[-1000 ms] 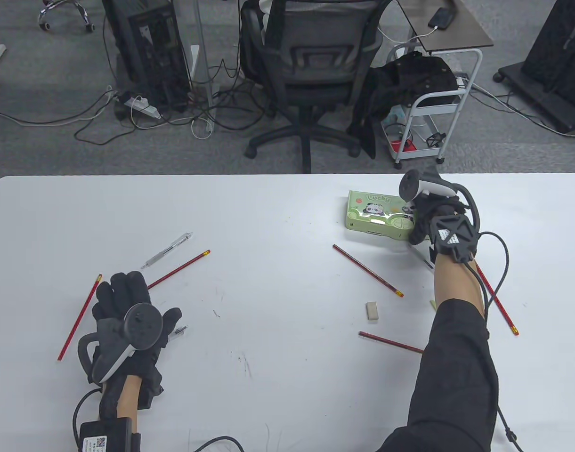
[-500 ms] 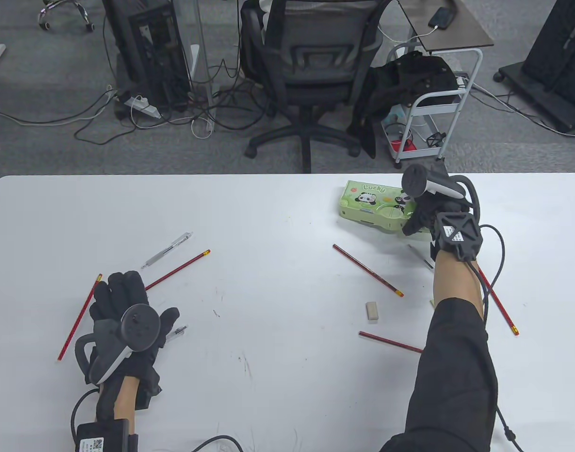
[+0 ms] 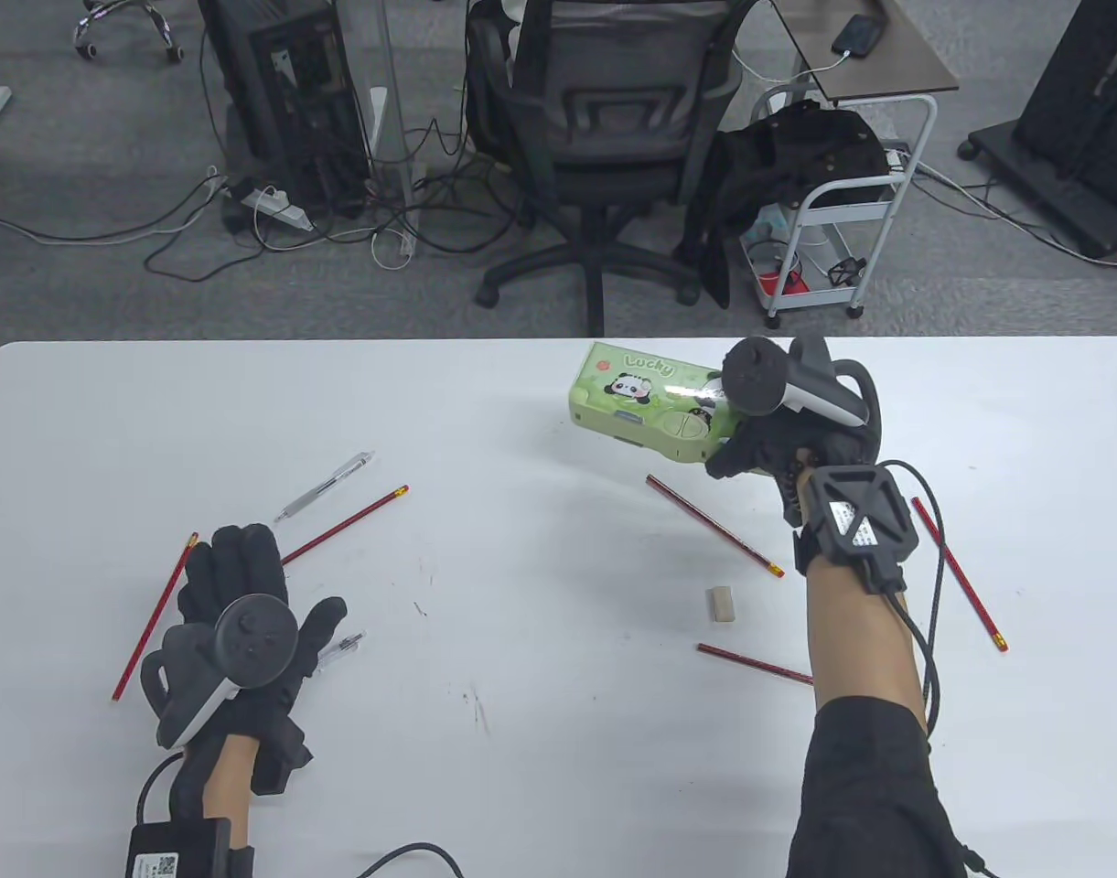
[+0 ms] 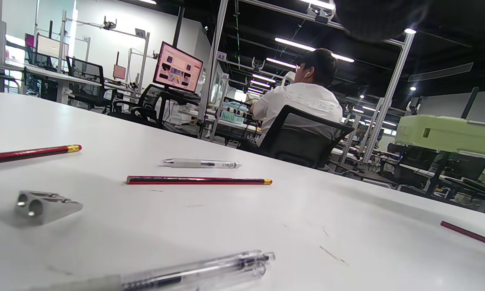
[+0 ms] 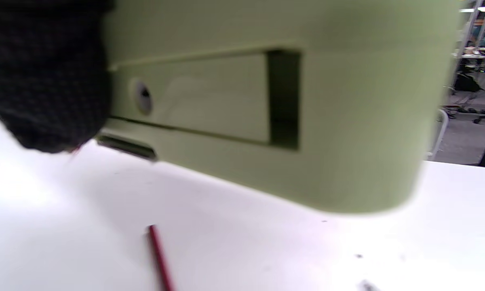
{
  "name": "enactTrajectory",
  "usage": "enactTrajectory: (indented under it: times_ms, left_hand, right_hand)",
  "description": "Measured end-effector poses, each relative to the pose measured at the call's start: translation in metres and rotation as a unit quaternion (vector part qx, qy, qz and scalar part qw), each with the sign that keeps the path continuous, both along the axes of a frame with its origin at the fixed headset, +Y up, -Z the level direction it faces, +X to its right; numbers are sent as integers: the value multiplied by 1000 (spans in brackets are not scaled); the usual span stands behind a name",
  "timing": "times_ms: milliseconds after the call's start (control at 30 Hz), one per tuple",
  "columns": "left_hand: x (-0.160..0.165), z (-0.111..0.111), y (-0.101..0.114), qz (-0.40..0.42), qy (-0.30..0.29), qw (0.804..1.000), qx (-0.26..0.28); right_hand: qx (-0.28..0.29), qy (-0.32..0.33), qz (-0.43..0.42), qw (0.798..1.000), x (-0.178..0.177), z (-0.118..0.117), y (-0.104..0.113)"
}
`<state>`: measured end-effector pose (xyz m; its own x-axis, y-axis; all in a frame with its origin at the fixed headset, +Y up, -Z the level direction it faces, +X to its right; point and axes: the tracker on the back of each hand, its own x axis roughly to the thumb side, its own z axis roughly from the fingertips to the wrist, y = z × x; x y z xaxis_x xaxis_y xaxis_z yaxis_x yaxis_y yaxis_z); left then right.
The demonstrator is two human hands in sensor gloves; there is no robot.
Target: Organize multifunction pencil case
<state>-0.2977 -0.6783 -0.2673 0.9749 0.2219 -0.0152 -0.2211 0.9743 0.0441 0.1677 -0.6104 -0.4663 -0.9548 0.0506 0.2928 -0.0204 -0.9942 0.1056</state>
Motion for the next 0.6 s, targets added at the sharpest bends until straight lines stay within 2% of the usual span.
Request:
enactTrajectory:
  times_ms: [167,300,467,600]
  left_hand:
    - [0,-1,2,14,-10,1000,5]
    - [2,-1,4,26,-21,999,7]
    - [2,1,4,35,-31,999,8]
    - [6,2,4,34,-38,999,8]
  right_hand:
    - [-1,28,-8,1000,-42,49,-3]
    - [-15,45,-36,998,-73,82,-21]
    - [-35,73,-32,996,-109,103,-49]
    - [-46,81,-21,995,-124,106,-69]
